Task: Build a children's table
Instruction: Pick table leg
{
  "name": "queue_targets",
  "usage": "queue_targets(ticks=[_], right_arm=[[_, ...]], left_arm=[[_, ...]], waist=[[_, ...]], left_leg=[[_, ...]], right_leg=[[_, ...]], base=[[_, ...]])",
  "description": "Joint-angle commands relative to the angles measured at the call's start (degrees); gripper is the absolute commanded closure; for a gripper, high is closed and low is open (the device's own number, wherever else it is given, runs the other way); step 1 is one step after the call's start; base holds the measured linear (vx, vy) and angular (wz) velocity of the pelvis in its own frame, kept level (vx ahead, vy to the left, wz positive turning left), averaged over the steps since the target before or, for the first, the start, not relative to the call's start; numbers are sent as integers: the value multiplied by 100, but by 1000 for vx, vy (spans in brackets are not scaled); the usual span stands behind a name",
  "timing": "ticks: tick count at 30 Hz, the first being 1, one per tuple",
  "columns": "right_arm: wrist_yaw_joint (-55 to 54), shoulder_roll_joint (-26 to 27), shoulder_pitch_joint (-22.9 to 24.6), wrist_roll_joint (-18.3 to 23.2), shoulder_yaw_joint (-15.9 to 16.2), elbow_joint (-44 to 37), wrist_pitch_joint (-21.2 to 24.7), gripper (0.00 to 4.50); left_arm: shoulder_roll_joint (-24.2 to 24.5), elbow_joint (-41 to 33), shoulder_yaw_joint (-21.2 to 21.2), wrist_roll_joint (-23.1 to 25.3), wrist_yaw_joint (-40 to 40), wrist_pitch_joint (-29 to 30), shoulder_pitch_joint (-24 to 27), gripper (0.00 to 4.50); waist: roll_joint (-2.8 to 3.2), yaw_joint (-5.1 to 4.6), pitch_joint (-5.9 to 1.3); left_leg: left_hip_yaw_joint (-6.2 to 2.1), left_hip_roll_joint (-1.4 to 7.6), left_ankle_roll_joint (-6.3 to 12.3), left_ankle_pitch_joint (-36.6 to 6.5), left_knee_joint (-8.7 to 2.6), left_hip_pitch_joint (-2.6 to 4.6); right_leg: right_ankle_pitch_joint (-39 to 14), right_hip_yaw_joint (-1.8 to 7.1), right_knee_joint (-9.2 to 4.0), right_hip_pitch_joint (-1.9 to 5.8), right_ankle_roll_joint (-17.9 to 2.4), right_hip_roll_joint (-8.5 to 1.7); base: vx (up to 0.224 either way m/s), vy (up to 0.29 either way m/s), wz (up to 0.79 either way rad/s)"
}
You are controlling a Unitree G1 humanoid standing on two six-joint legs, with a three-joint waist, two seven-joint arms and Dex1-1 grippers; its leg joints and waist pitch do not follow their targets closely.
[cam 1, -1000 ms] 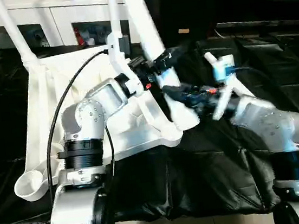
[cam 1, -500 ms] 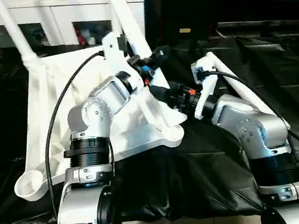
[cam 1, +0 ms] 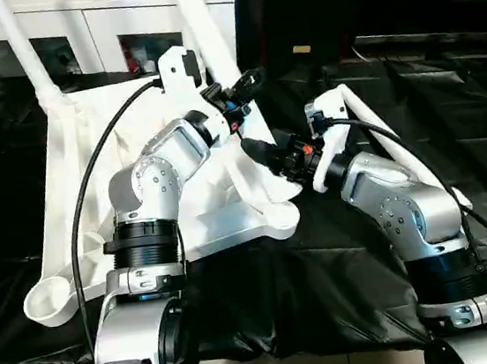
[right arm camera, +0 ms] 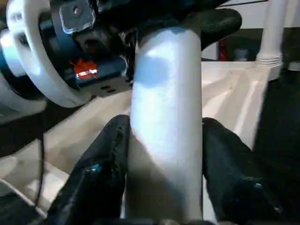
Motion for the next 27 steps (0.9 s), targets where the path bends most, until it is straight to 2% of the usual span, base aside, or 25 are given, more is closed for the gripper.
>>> queue_targets(ticks=[1,3,7,8,9,10,13,14,17,20,21,22,27], right_arm=[[322,-23,-185,367,-41,-57,169,168],[802,-248,-219,569,-42,44,375,149],[1430,-569,-198,697,107,87,578,143],[1905,-812,-159,785,262,54,712,143],[1905,-812,-159,785,262,54,712,143],[2620,-1172,-96,895,522,4,865,143],[2972,-1362,-83,952,702,8,928,143],[3074,-1417,-87,972,755,20,951,143],[3262,-1501,-93,947,892,29,961,143],[3356,-1482,-149,974,934,81,999,179],[3356,-1482,-149,974,934,81,999,186],[3388,-1478,-171,1004,938,100,1015,196],[3510,-1492,-137,1086,987,45,1048,230]], left_arm=[[63,69,-179,-59,-373,61,-74,257],[271,-1,-394,-198,-1176,154,-42,259],[496,-88,-632,-284,-1842,248,-30,260],[658,-178,-804,-349,-2335,288,-19,260],[658,-178,-804,-349,-2335,288,-19,260],[915,-446,-1089,-548,-3277,356,50,260],[1065,-677,-1261,-712,-3949,416,120,261],[1107,-726,-1315,-747,-4131,432,134,261],[1141,-868,-1368,-916,-4415,546,160,261],[1120,-892,-1378,-988,-4530,561,148,262],[1120,-892,-1378,-988,-4530,561,148,262],[1120,-881,-1386,-1007,-4566,551,144,262],[1153,-884,-1396,-1058,-4751,559,164,262]], waist=[[7,-25,-470],[26,-16,-475],[16,-14,-473],[18,1,-479],[15,3,-483],[7,3,-477],[18,6,-486],[-1,1,-474],[7,7,-461],[3,1,-454],[-29,-6,-450],[-11,1,-452],[-10,3,-460]], left_leg=[[-108,184,-1,-983,-372,100],[-103,165,14,-984,-364,104],[-103,180,-8,-970,-360,103],[-93,195,6,-941,-357,118],[-98,194,23,-911,-355,101],[-99,183,57,-904,-353,95],[-89,207,87,-843,-341,88],[-90,205,84,-852,-339,70],[-81,214,42,-991,-334,85],[-90,209,-26,-1129,-345,99],[-88,210,-29,-1143,-348,100],[-95,211,-55,-1161,-349,107],[-99,211,-57,-1092,-350,99]], right_leg=[[-1047,284,-413,320,-847,-330],[-1052,280,-411,334,-870,-328],[-912,283,-393,335,-965,-335],[-830,292,-373,327,-1020,-335],[-799,288,-359,354,-1047,-333],[-814,282,-366,365,-1072,-338],[-688,285,-335,357,-1216,-347],[-707,277,-327,367,-1260,-348],[-1016,284,-357,346,-1258,-359],[-1422,285,-408,337,-1101,-366],[-1472,285,-418,333,-1072,-361],[-1591,284,-425,326,-1013,-366],[-1523,283,-415,322,-968,-354]], base=[[0,0,0],[0,0,0],[0,0,0],[0,0,0],[0,0,0],[0,0,0],[0,0,0],[0,0,0],[0,0,0],[0,0,0],[0,0,0],[0,0,0],[0,0,0]])
